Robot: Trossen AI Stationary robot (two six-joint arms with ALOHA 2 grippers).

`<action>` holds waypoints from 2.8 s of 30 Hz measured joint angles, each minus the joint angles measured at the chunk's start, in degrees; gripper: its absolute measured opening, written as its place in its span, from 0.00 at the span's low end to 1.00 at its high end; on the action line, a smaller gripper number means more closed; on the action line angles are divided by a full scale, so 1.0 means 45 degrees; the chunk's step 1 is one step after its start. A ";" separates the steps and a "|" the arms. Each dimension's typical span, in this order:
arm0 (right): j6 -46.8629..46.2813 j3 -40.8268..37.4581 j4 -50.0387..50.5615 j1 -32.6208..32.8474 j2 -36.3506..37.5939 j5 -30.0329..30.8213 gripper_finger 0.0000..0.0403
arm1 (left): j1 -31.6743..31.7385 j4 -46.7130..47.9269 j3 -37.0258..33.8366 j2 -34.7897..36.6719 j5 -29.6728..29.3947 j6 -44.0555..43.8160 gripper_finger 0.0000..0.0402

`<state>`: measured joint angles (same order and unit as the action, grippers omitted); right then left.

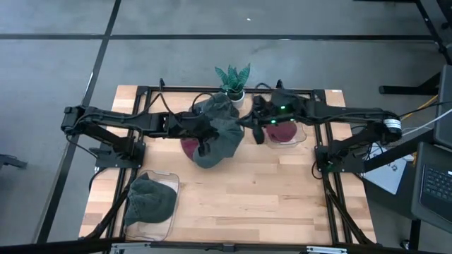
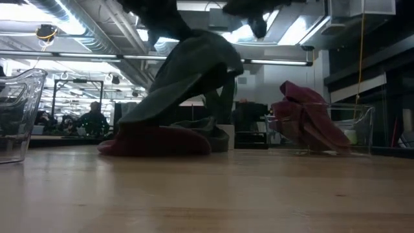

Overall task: Pick & Place hat
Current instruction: Put the bottom gray cap into the bottom left transparent bin

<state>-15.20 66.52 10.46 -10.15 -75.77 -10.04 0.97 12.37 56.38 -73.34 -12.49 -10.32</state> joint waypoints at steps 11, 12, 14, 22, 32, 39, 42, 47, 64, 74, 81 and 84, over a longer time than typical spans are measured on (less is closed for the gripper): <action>-0.0648 -0.0002 -0.0838 0.0833 -0.3014 -0.1025 0.03 | -0.0398 -0.1682 0.0000 -0.0015 -0.0728 -0.0234 0.07; -0.0737 -0.0007 -0.1079 0.0919 -0.3251 -0.1058 0.03 | -0.0392 -0.1915 0.0001 -0.0010 -0.0746 -0.0234 0.07; -0.0978 -0.0010 -0.1994 0.1061 -0.3671 -0.1392 0.02 | -0.0384 -0.2157 0.0005 -0.0010 -0.0781 -0.0251 0.07; -0.1610 -0.0010 -0.4957 0.1409 -0.4530 -0.2120 0.03 | -0.0364 -0.2776 0.0005 -0.0010 -0.0995 -0.0254 0.08; -0.0866 -0.0010 -0.2309 0.1383 -0.3285 -0.2032 0.03 | -0.0562 -0.2212 0.0010 0.0617 -0.0986 -0.0239 0.07; -0.0510 -0.0010 0.0186 0.1365 -0.1369 -0.1351 0.03 | -0.0554 -0.1071 0.0010 0.1896 -0.1029 -0.0540 0.07; -0.0469 0.0000 0.1068 0.1370 -0.0707 -0.1382 0.04 | -0.0554 -0.1031 0.0010 0.2324 -0.1049 -0.0540 0.07; -0.0829 0.0000 0.1752 0.1370 0.0147 -0.1482 0.12 | -0.0554 -0.0986 0.0010 0.2747 -0.2074 -0.1331 0.07; 0.0667 0.0000 -0.1653 0.1413 0.0609 0.2742 0.43 | -0.0515 -0.0356 0.0010 0.2405 -0.3180 -0.9058 0.07; 0.3077 0.0000 -0.2385 0.1418 0.0294 0.1729 0.43 | -0.0182 -0.0499 0.0010 0.1875 -0.0927 -1.0249 0.08; 0.2990 0.0000 -0.2413 0.1409 -0.0913 0.1078 0.44 | -0.0180 -0.1092 0.0010 0.1606 -0.0573 -1.0235 0.08; 0.2503 0.0000 -0.2522 0.1409 -0.1224 0.1220 0.46 | -0.0180 -0.1094 0.0010 0.1522 -0.0562 -1.0236 0.08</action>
<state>-3.94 66.52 -0.89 -3.81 -81.28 -4.55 0.16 7.45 56.42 -66.49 -15.02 -56.39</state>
